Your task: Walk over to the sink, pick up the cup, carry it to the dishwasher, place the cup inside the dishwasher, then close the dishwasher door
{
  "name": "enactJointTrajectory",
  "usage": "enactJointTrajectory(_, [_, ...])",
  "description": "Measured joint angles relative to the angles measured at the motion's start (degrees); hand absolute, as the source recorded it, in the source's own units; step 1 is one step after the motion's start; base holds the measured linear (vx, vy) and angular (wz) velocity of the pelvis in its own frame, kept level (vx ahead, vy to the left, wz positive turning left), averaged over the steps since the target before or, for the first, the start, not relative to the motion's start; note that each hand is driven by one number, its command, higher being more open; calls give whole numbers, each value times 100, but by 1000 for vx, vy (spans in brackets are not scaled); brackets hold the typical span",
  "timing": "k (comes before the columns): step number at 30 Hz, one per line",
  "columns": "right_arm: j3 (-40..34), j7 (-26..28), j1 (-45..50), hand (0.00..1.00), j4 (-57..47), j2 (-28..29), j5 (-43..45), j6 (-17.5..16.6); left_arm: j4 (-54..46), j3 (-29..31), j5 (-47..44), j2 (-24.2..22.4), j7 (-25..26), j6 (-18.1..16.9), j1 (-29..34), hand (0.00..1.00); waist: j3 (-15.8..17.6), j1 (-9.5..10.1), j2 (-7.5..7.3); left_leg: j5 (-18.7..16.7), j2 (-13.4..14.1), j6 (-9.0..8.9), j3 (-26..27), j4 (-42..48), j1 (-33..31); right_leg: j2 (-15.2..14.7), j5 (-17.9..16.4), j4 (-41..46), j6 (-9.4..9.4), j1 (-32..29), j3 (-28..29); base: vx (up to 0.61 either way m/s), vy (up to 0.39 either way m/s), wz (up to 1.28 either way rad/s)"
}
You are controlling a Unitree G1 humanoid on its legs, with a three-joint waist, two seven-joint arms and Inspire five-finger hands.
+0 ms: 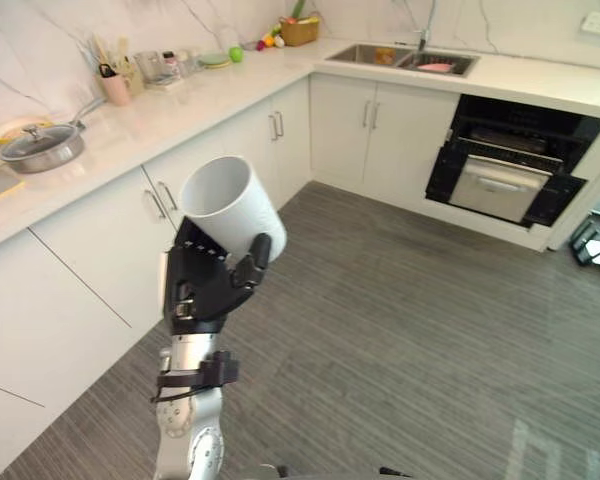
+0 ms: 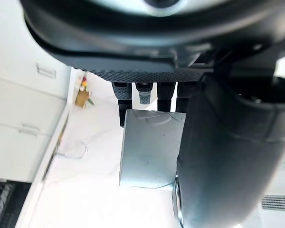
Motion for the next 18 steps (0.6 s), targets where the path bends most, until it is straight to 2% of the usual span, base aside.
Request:
enactJointTrajectory(1, [-4, -1, -5, 100, -26, 28, 5, -45, -1, -3, 45, 42, 7, 12, -38, 0, 23, -29, -33, -36, -55, 35, -13, -96, 192, -86, 160, 646, -72, -274, 82, 326, 157, 3])
enactJointTrajectory(2, [-22, 1, -45, 100, -113, 102, 0, -67, -1, -22, 156, 167, 58, 28, -45, 0, -17, -121, -110, -167, -88, 72, -52, -178, 443, -52, 123, 1636, -209, -762, 205, 340, 108, 13])
enactJointTrajectory(3, [-63, 11, -90, 100, -175, 195, -3, -114, -3, -58, 262, 206, 165, 34, -69, 0, -23, -184, -112, -281, -41, 109, -69, -188, 616, 88, -99, 2004, -360, -1148, 161, 357, 93, 14])
enactJointTrajectory(4, [-88, 19, -117, 100, -208, 239, -6, -149, -4, -67, 326, 205, 205, 35, -91, 0, -24, -208, -111, -312, -28, 67, -79, -188, 663, 162, -215, 2005, -378, -1337, 103, 373, 62, 13])
enactJointTrajectory(6, [-187, 49, -232, 100, -249, 372, -6, -226, -3, -114, 423, 209, 348, 129, -181, 0, -22, -305, -92, -391, 50, -33, -122, -276, 825, 508, -566, 1312, -405, -1858, -103, 444, 21, 18])
enactJointTrajectory(8, [-211, 43, -331, 100, -339, 398, -7, -179, 5, -153, 414, 188, 403, 261, -292, 0, 32, -412, -43, -489, 246, -194, -195, -323, 965, 925, -587, 357, -463, -2013, -201, 504, -59, 22])
enactJointTrajectory(9, [-210, -57, -325, 100, -426, 425, -9, -122, 8, -196, 412, 143, 404, 351, -355, 0, 91, -405, 12, -618, 451, -395, -166, -280, 1152, 1278, -461, -473, -535, -1971, -206, 646, -135, 5])
enactJointTrajectory(10, [-197, -196, -270, 100, -511, 461, -14, -54, 7, -227, 406, 92, 400, 369, -357, 0, 90, -391, -3, -785, 572, -631, -88, -135, 1315, 1516, 18, -1515, -667, -1785, -175, 563, -135, -4])
enactJointTrajectory(11, [-174, -249, -183, 100, -575, 495, -18, -25, 0, -249, 404, 91, 392, 372, -360, 0, 74, -390, -85, -900, 574, -738, -35, -16, 1406, 1549, 402, -2108, -747, -1629, -134, 612, -150, 2])
enactJointTrajectory(12, [-182, -317, -41, 100, -642, 477, -3, -1, 45, -272, 404, 22, 322, 359, -376, 0, 90, -393, -42, -1191, 664, -832, -21, 255, 1590, 1625, 1328, -2419, -1104, -1366, -229, 555, -118, -5])
enactJointTrajectory(13, [-187, -340, -72, 100, -650, 355, -72, 62, 8, -327, 405, -94, 302, 475, -379, 0, 93, -379, 149, -1270, 895, -769, 134, 449, 1546, 1823, 1230, -2454, -1200, -1265, -197, 502, -110, -14])
enactJointTrajectory(14, [-196, -396, -136, 100, -657, 374, -171, 63, -9, -347, 407, -120, 265, 475, -406, 0, 118, -367, 170, -1271, 916, -744, 182, 401, 1532, 1860, 1201, -2456, -1233, -1267, -181, 353, -140, -22])
enactJointTrajectory(16, [-208, -443, -197, 100, -659, 383, -242, 108, -34, -451, 419, -144, 201, 478, -533, 0, 153, -365, 162, -935, 920, -575, 317, 29, 1477, 1953, 986, -2378, -1297, -1255, -197, 189, -146, -12])
enactJointTrajectory(17, [-203, -457, -193, 100, -663, 386, -240, 106, -38, -456, 423, -159, 196, 459, -534, 0, 151, -362, 160, -898, 942, -576, 351, 35, 1529, 1981, 885, -2291, -1297, -1256, -203, 96, -107, -10])
enactJointTrajectory(18, [-202, -473, -155, 100, -693, 393, -236, 89, -45, -472, 420, -151, 197, 434, -526, 0, 154, -366, 151, -892, 972, -568, 433, 156, 1597, 1981, 552, -2153, -1279, -1266, -283, 84, -144, -17])
